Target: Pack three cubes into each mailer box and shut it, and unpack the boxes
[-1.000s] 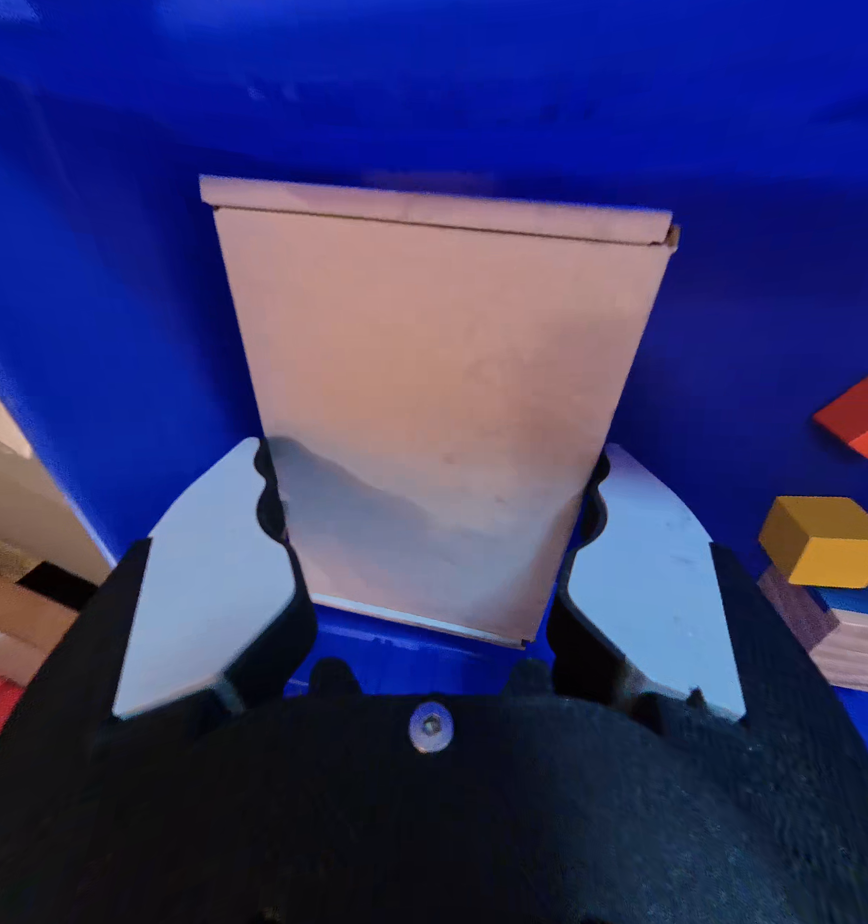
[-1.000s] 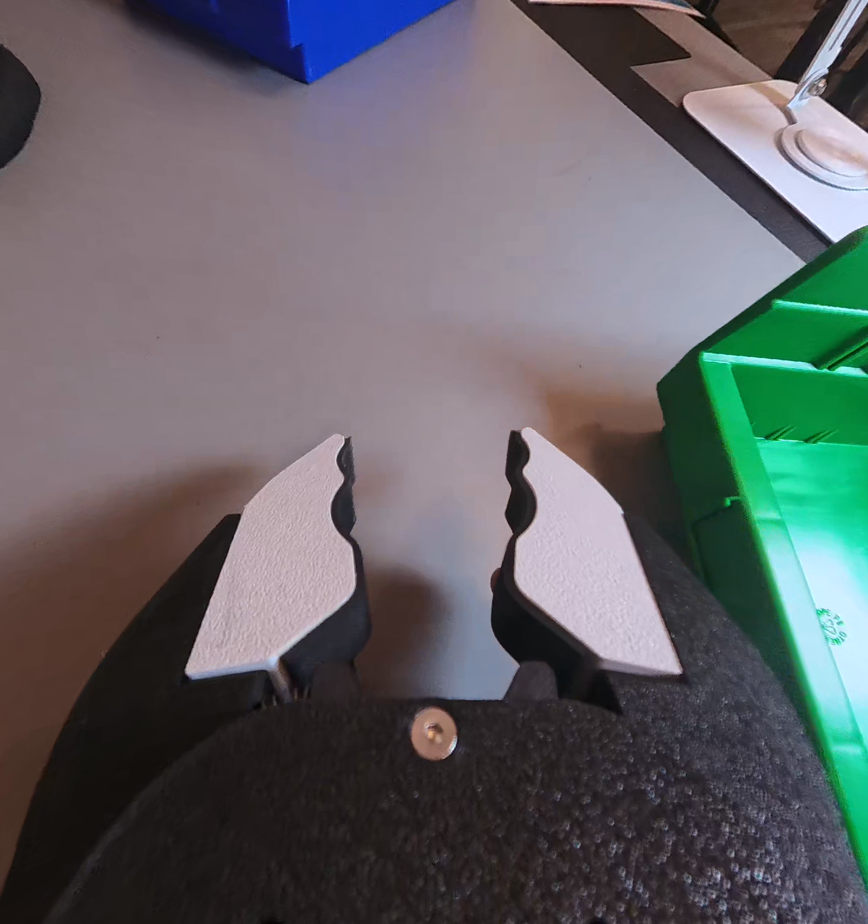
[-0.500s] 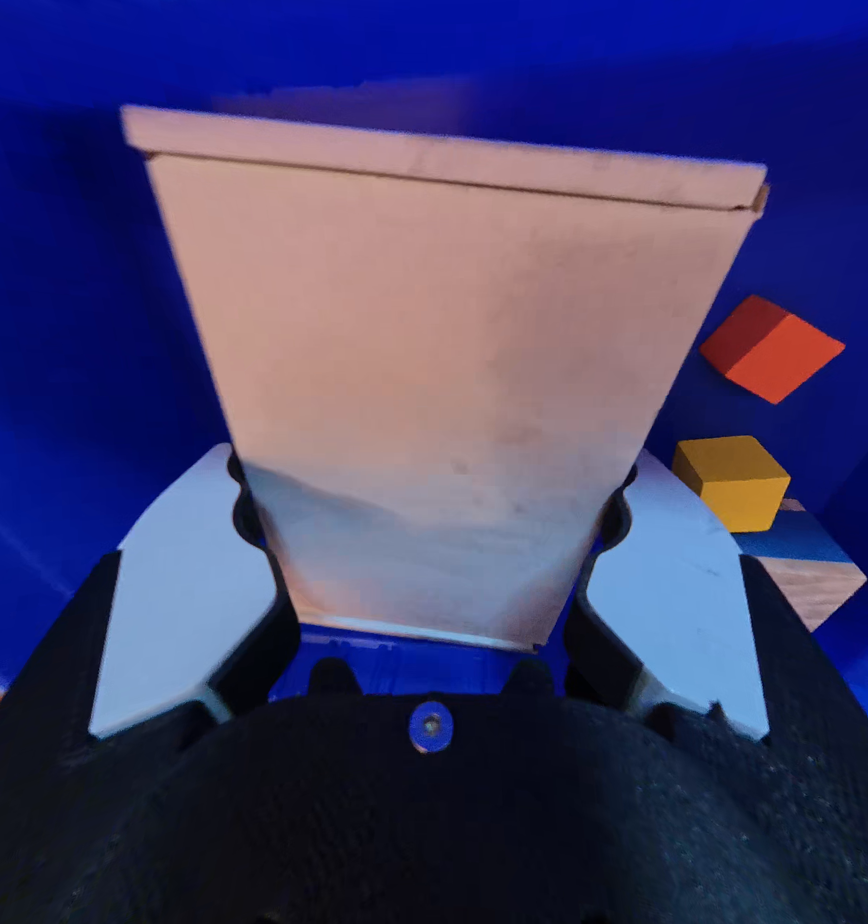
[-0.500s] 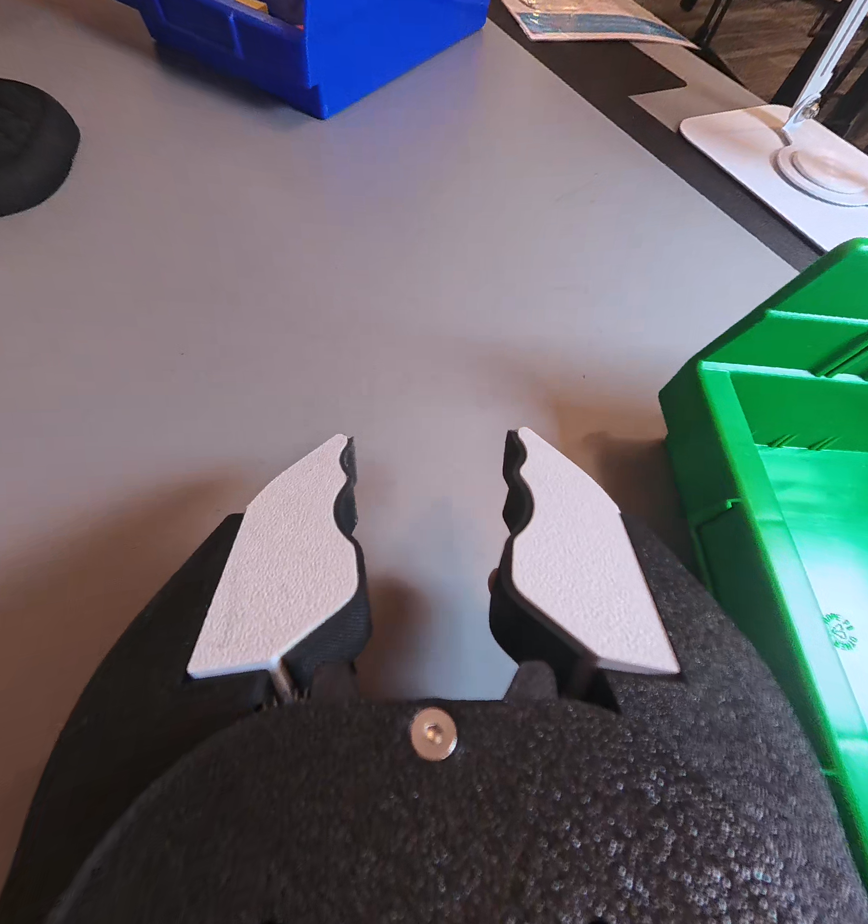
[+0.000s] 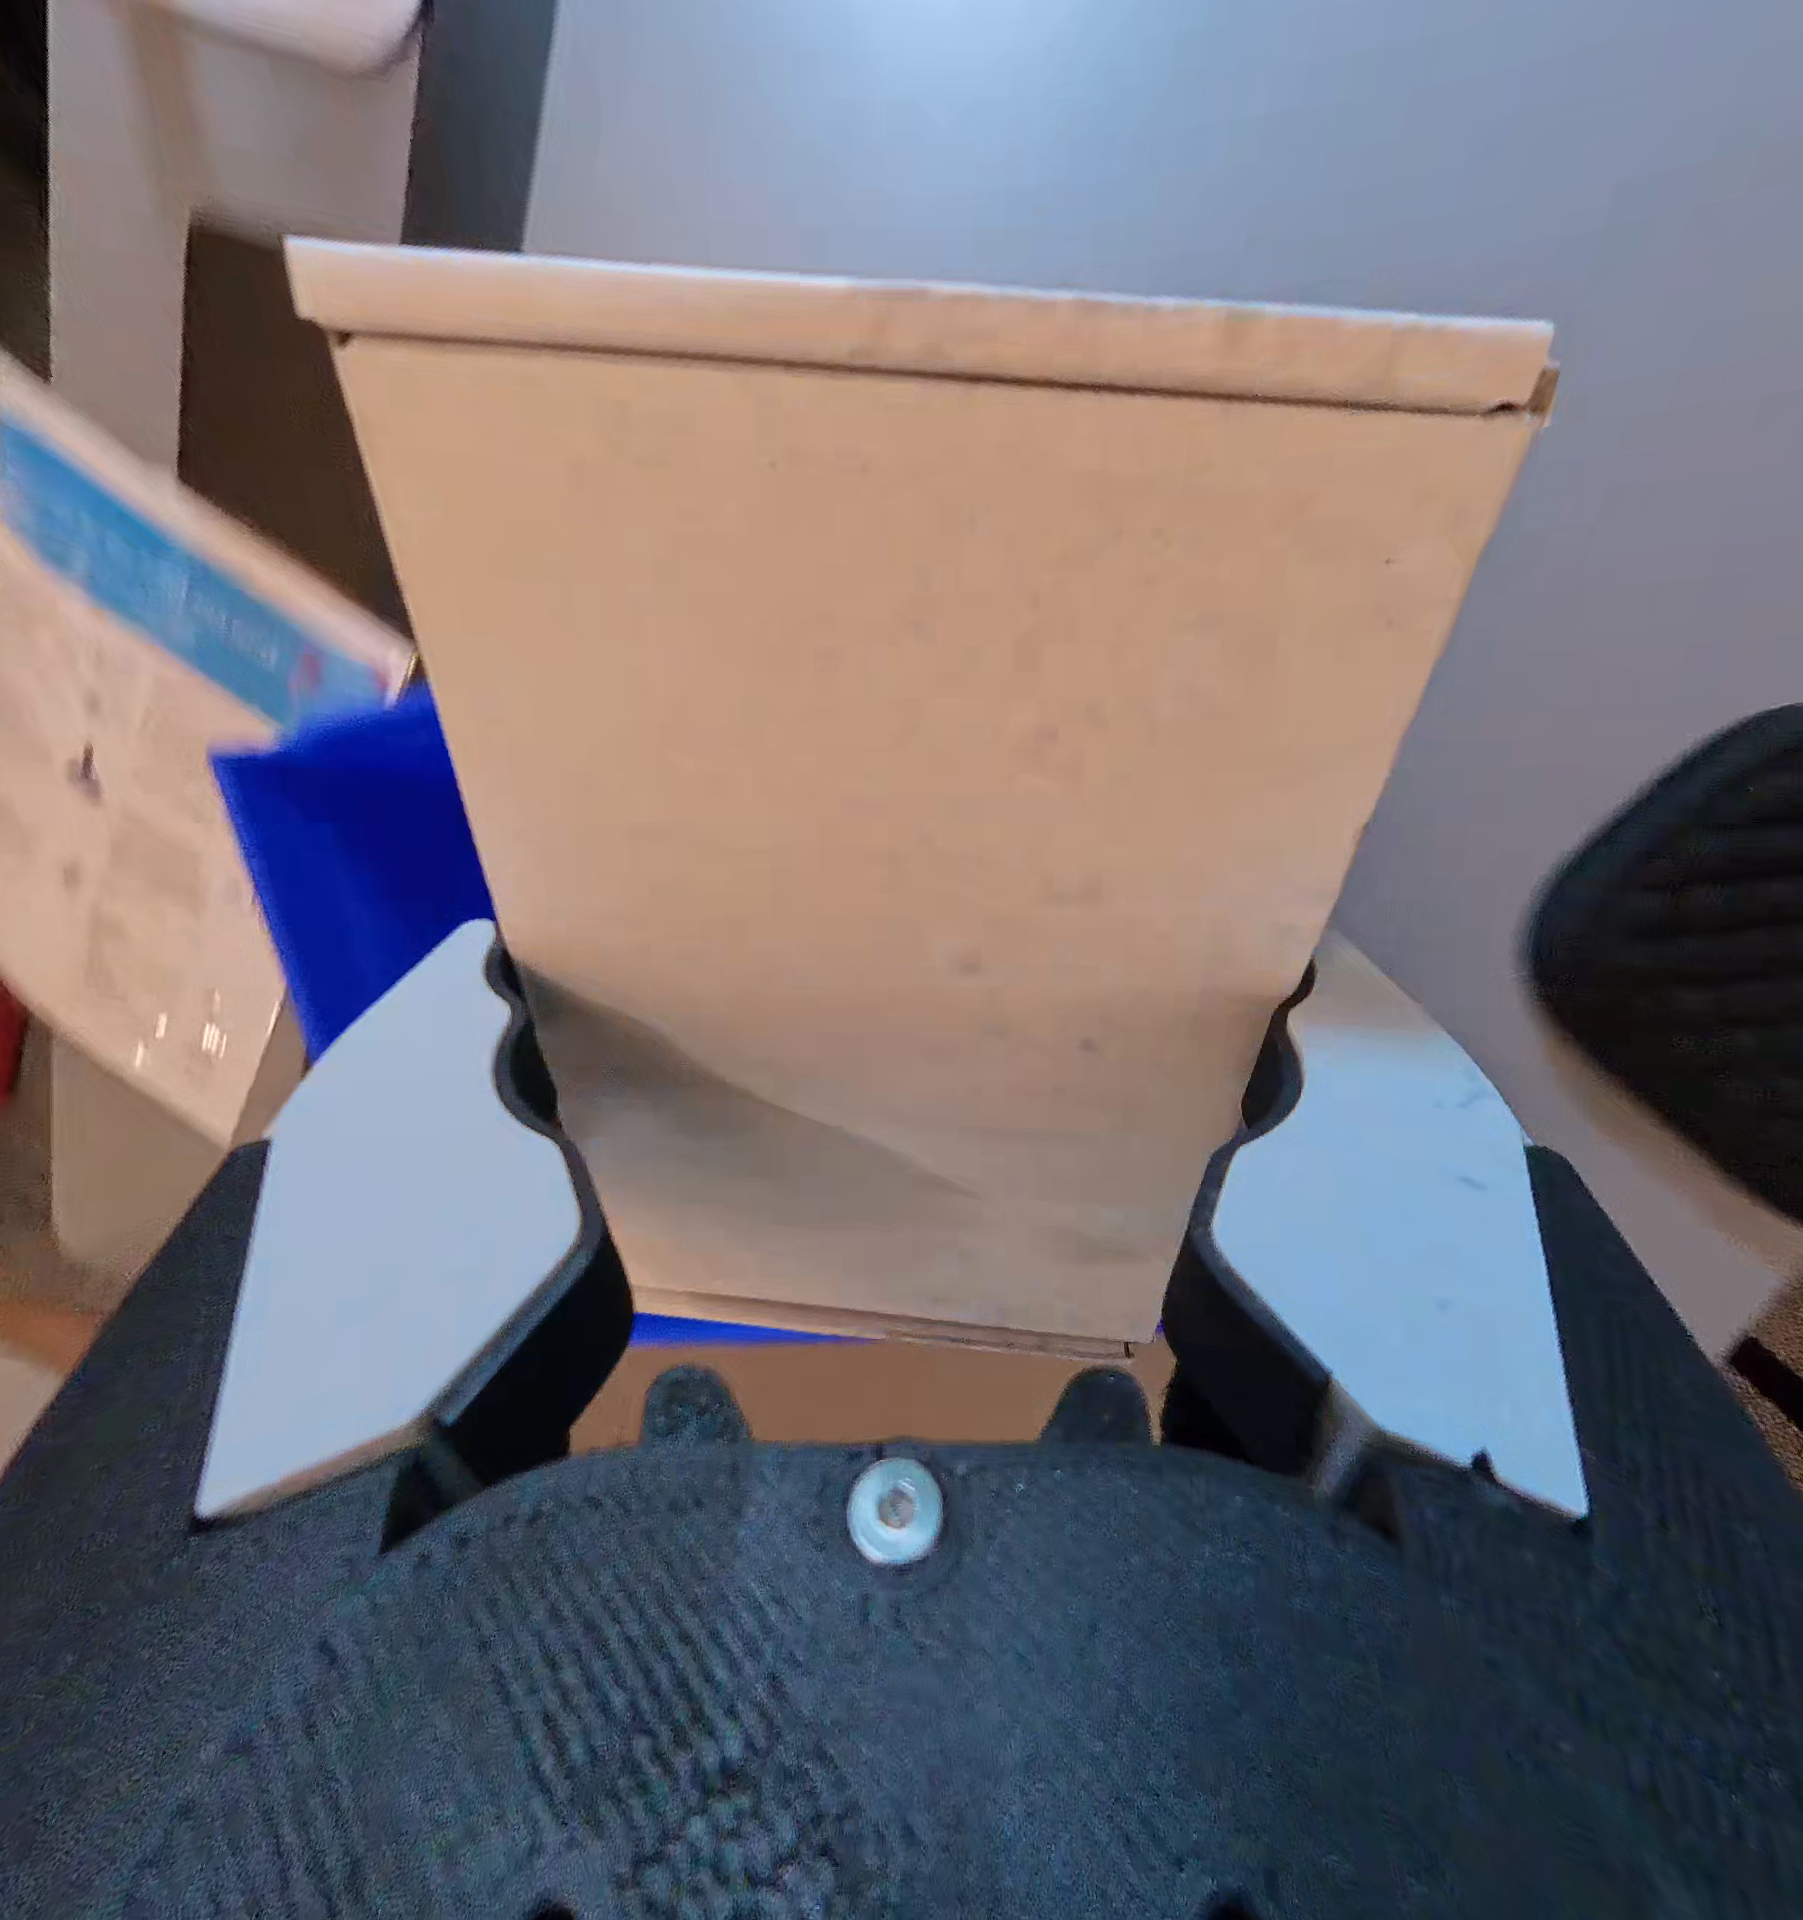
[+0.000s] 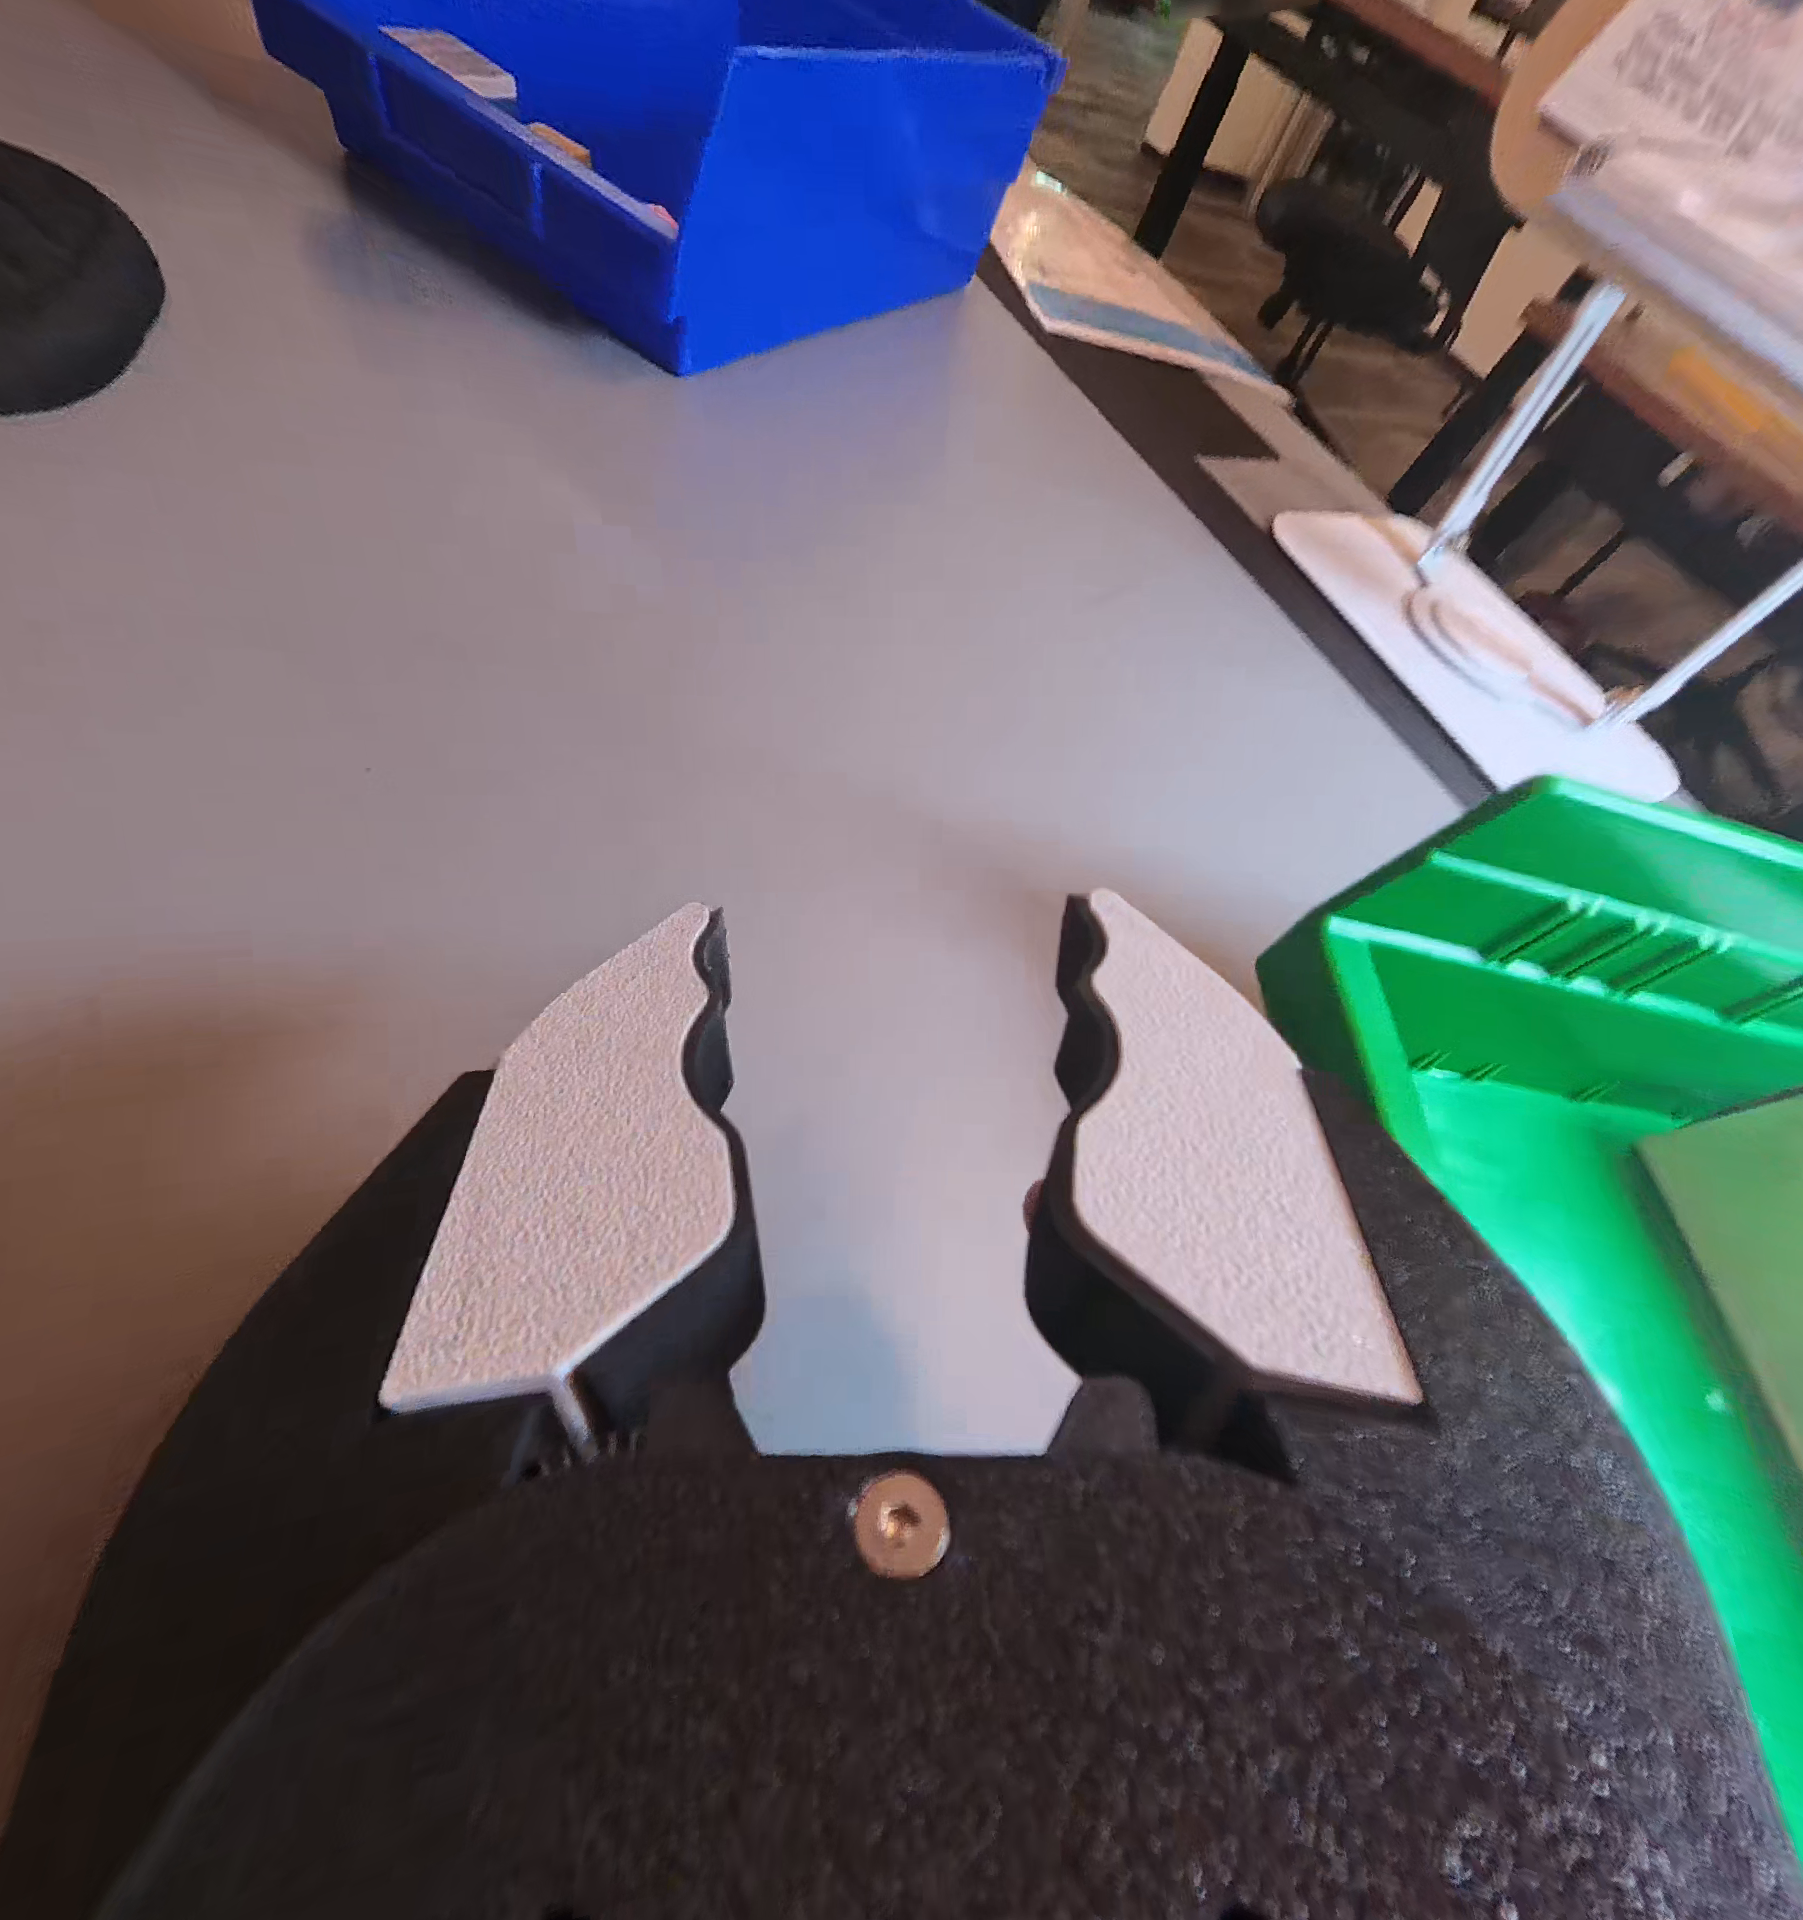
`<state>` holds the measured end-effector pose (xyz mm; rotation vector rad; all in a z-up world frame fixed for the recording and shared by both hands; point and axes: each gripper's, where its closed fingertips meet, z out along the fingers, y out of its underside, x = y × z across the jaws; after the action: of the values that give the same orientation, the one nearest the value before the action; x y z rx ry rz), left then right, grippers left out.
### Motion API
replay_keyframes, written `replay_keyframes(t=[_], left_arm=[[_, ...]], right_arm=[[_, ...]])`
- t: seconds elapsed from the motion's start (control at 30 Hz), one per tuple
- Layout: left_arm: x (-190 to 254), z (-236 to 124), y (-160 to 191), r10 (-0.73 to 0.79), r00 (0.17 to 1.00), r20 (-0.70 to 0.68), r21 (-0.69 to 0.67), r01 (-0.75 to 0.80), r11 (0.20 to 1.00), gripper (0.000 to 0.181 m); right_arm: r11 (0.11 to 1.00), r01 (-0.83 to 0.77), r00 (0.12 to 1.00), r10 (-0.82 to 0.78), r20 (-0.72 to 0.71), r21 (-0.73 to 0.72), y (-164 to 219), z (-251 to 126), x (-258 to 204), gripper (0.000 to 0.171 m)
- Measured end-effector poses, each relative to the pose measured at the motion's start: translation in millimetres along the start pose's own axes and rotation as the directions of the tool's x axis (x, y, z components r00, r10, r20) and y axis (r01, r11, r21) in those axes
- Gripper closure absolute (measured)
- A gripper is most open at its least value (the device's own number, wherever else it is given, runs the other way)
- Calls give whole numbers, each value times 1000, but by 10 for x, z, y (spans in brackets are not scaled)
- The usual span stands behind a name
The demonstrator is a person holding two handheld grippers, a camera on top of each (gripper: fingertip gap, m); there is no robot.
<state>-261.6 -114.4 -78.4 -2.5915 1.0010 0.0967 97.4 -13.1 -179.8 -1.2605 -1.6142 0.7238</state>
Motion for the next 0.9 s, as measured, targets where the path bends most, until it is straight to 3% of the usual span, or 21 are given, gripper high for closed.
replay_keyframes(t=[0.1,0.23,0.4,0.53,0.57,0.6,0.77,0.83,0.9], left_arm=[[674,-123,-550,124,981,-150,112,-108,988,49],[1626,179,-1031,281,870,-406,190,-220,957,50],[2390,796,-1306,315,688,-654,163,-278,947,50],[2782,1042,-1419,314,565,-763,139,-330,934,50],[2808,1067,-1437,310,550,-775,133,-337,932,50],[2801,1091,-1466,312,549,-775,139,-334,932,51],[2784,1119,-1664,239,545,-804,197,-135,971,53],[2667,1031,-1814,267,590,-762,308,-33,951,70],[2490,911,-1907,327,691,-644,458,7,889,72]], right_arm=[[989,135,990,-133,-47,60,-192,-4,-74,105],[925,353,933,-337,-125,142,-542,-23,-265,97],[810,563,826,-554,-103,163,-787,8,-686,85],[771,623,777,-630,14,130,-645,115,-955,81],[767,629,767,-639,60,125,-561,127,-1038,87],[756,643,754,-653,70,120,-491,132,-1084,99],[809,572,802,-587,116,137,-367,92,-988,101],[878,456,859,-477,184,144,-322,74,-929,101],[933,327,896,-357,263,153,-262,26,-857,102]])
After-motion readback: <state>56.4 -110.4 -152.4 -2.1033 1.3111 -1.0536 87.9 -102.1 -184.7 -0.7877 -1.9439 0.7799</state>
